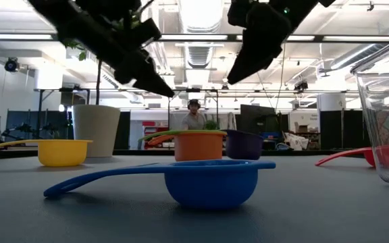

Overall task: Nest measuring cups in basket
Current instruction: Stack the purple measuring cup on top of the green measuring cup

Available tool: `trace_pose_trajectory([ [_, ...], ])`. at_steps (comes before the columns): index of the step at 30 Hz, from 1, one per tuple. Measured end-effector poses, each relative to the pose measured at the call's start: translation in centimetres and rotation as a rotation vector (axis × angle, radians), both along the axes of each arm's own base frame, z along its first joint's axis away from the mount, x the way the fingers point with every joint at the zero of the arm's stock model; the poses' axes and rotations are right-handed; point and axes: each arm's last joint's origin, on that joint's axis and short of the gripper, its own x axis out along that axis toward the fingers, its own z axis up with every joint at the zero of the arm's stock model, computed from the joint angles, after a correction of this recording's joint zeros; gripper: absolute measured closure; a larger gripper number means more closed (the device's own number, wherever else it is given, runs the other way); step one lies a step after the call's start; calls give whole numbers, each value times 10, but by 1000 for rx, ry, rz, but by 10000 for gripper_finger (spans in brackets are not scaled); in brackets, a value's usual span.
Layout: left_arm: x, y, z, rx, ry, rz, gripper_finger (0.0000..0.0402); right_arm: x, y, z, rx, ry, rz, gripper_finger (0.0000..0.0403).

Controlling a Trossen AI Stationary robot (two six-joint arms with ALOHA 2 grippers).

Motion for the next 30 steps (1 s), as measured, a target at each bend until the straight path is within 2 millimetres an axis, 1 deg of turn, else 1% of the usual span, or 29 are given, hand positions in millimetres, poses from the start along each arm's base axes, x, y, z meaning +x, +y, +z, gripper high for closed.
trace_pose_trajectory([
  [4,-11,0,-1,-55,-70,24,401,0,0,-4,-12,20,6,236],
  [8,-12,-1,4,-134,-132,25,401,-1,-2,-6,-45,27,-12,236],
  [12,-4,-2,10,-190,-166,30,401,-1,-2,-6,-53,26,-19,236],
  [15,6,-2,14,-258,-188,45,395,-4,-2,-6,-44,-16,-26,239],
  [19,22,-3,13,-298,-172,16,356,-18,-3,-5,-18,-105,-32,246],
  [25,49,-3,10,-292,-149,16,269,-49,-5,-12,13,-290,-45,257],
  [30,61,1,11,-272,-151,20,216,-73,-7,-21,36,-407,-55,258],
])
